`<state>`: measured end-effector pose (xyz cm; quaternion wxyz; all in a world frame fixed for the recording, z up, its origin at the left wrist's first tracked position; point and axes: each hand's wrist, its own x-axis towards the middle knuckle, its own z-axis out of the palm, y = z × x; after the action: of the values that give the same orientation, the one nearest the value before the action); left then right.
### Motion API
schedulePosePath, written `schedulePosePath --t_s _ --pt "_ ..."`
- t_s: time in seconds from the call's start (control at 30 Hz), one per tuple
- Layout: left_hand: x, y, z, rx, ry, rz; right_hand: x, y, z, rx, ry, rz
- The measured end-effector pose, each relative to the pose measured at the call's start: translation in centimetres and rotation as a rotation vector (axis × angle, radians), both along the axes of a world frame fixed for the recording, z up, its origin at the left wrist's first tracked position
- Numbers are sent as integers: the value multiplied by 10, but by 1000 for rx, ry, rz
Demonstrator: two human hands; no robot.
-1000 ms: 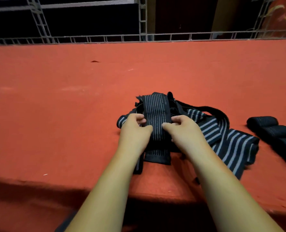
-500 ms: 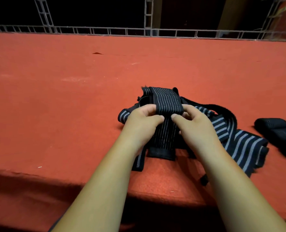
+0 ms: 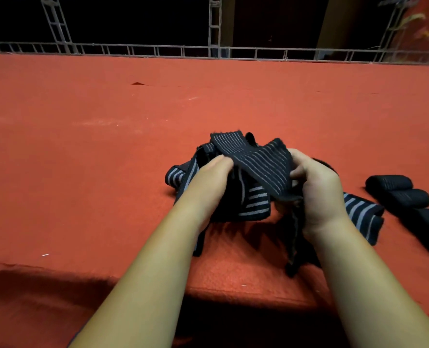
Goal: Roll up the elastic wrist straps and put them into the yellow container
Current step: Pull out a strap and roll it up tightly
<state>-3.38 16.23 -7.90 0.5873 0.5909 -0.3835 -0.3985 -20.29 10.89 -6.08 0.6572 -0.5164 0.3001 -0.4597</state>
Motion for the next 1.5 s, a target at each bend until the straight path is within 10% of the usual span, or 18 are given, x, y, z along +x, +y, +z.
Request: schedulePosePath --t_s 0.37,0.97,1.23,1.5 --pt "-6 -2 22 -278 448 236 -10 -2 -18 -148 439 187" --pt "-10 39 20 -220 -447 -115 -6 7 -1 115 79 228" --pt "-6 35 21 -298 -492 46 -7 8 12 173 59 295" --pt "11 24 7 -86 -361 335 -5 8 20 440 -588 318"
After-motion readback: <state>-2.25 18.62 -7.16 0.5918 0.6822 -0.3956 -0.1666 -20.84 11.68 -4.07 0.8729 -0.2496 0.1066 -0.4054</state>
